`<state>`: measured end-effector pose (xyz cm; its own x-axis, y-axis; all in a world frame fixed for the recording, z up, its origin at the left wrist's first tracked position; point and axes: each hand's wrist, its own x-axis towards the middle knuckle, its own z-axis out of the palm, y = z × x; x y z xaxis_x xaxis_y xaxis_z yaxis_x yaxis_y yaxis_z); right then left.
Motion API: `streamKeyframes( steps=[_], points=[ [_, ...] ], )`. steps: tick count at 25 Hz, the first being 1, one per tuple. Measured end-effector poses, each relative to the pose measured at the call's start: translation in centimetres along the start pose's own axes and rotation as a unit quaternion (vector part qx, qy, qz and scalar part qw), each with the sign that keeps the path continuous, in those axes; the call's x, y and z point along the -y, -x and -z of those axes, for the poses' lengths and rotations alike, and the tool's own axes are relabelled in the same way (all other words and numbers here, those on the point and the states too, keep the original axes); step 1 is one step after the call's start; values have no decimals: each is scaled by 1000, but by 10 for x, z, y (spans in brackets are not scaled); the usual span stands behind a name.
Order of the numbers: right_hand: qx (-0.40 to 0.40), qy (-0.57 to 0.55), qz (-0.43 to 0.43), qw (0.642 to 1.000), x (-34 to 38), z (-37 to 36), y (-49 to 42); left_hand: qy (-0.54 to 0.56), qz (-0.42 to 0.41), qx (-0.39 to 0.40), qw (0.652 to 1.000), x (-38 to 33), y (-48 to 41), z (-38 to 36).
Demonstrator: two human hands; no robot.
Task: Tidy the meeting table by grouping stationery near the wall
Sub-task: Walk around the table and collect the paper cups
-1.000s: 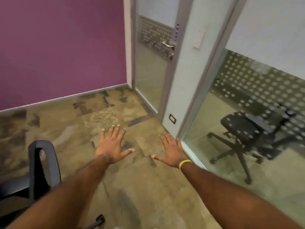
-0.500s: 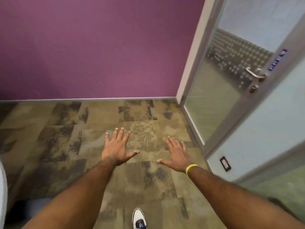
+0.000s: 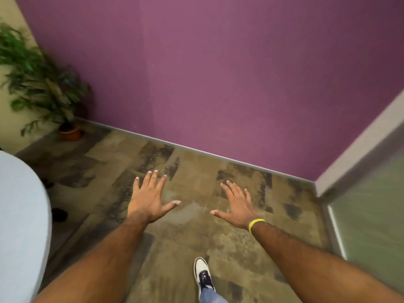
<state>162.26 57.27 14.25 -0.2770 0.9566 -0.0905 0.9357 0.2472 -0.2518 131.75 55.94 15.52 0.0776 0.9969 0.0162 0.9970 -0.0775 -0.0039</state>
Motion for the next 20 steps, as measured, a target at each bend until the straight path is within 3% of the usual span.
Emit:
streamKeyframes(
  steps=[9, 13, 20],
  points=[
    [12, 12, 194, 981, 105, 34, -329, -1, 179, -24, 984, 166, -162, 30],
    [16, 17, 287, 958, 201, 26, -462, -3, 258, -19, 966, 269, -211, 21],
    [44, 23, 343, 938, 385, -9, -636, -3, 324, 2, 946, 472, -293, 10]
  ],
)
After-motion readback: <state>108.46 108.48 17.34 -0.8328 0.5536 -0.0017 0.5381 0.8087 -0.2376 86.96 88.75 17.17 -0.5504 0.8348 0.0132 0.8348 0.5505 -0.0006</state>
